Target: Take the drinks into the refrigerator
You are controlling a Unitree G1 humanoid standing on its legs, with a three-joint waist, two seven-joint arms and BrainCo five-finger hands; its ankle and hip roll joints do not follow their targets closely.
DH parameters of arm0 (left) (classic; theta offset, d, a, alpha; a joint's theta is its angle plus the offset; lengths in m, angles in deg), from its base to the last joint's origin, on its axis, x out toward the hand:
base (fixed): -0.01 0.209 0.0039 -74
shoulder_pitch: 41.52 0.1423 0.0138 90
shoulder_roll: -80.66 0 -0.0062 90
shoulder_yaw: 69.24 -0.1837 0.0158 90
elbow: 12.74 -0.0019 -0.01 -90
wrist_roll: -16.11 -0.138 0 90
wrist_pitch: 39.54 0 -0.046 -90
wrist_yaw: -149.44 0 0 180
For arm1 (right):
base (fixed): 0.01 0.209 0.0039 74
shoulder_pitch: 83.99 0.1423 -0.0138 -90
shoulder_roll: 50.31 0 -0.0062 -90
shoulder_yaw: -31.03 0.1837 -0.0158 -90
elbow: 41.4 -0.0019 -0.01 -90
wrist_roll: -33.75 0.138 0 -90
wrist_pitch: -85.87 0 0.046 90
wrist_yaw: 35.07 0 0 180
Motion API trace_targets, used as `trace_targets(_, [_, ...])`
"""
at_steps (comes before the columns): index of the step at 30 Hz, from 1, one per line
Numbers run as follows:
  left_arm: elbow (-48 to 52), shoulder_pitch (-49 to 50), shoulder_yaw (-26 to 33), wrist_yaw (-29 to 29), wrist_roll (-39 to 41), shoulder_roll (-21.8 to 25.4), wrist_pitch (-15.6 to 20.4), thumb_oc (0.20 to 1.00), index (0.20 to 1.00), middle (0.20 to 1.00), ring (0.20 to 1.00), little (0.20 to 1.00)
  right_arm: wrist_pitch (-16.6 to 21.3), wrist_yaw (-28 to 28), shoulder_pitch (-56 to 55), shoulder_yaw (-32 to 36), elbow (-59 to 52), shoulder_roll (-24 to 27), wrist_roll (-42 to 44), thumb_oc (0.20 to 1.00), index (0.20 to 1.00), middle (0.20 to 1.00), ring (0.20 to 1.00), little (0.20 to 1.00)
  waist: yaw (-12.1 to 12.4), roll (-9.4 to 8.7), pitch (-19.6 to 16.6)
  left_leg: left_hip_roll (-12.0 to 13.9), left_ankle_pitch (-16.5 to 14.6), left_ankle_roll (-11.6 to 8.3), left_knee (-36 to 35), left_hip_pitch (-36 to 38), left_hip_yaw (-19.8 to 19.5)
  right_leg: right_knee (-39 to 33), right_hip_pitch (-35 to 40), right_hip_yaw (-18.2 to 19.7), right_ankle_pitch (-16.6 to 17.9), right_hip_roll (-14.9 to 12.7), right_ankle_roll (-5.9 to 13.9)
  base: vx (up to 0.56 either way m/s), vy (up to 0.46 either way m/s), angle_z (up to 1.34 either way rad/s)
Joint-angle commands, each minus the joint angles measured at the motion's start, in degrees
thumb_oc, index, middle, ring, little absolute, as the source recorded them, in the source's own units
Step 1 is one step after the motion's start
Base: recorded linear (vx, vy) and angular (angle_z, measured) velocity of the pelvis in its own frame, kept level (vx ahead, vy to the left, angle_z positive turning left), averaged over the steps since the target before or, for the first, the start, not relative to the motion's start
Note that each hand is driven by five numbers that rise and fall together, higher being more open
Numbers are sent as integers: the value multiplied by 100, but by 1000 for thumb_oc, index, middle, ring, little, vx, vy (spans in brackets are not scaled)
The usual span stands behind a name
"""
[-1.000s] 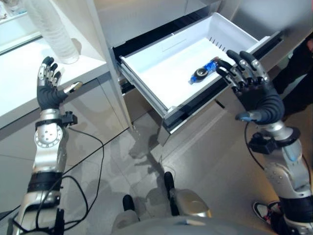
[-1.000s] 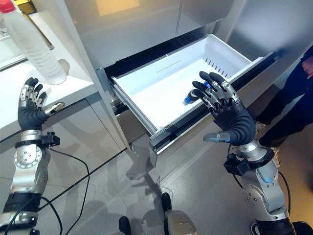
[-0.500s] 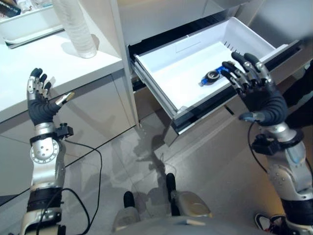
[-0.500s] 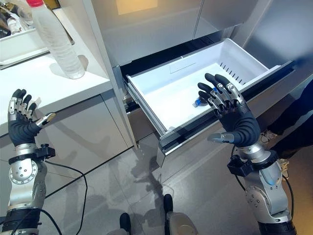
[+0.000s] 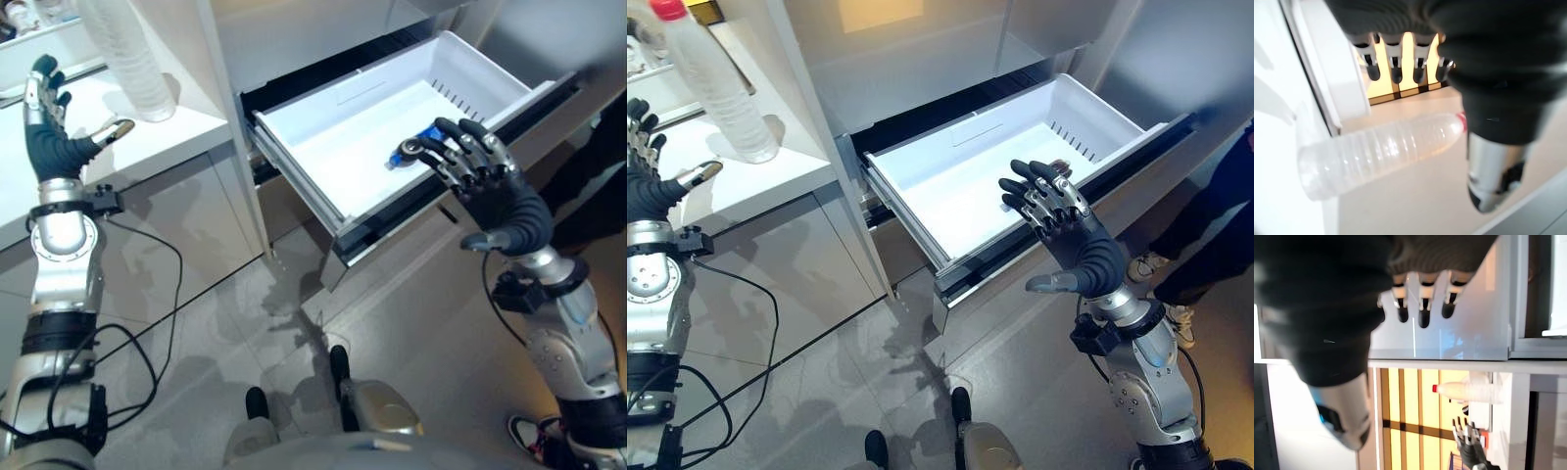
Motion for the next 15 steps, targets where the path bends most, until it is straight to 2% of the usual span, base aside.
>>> trace_targets(1, [-418,-664,-101,-73,116,395,136,1000,1000,1000,1000,1000,116,-77,154,92,-222,114,294,1000,1000,1000,1000,1000,-91,-38,-168,-174,-748,329,655,101,-365,972,35,-139,-1128,137,218,0,0,0])
trace_targets(6, [-1022,-1243,-559,80,26,695,-55,1000,1000,1000,1000,1000,69,-154,84,159,-334,284,430,1000,1000,1000,1000,1000,-181,-44,-138,-159,-705,308,626,92,-341,926,11,-143,-1101,139,241,-5,2,-4])
trace_targets(15, [-1212,-1279,-593,255,473,433,-110,1000,1000,1000,1000,1000,88,-125,126,269,-505,373,537,1000,1000,1000,1000,1000,-220,-146,-17,-132,-700,306,713,-21,-329,1030,-127,-129,-1096,172,238,-5,-1,-3])
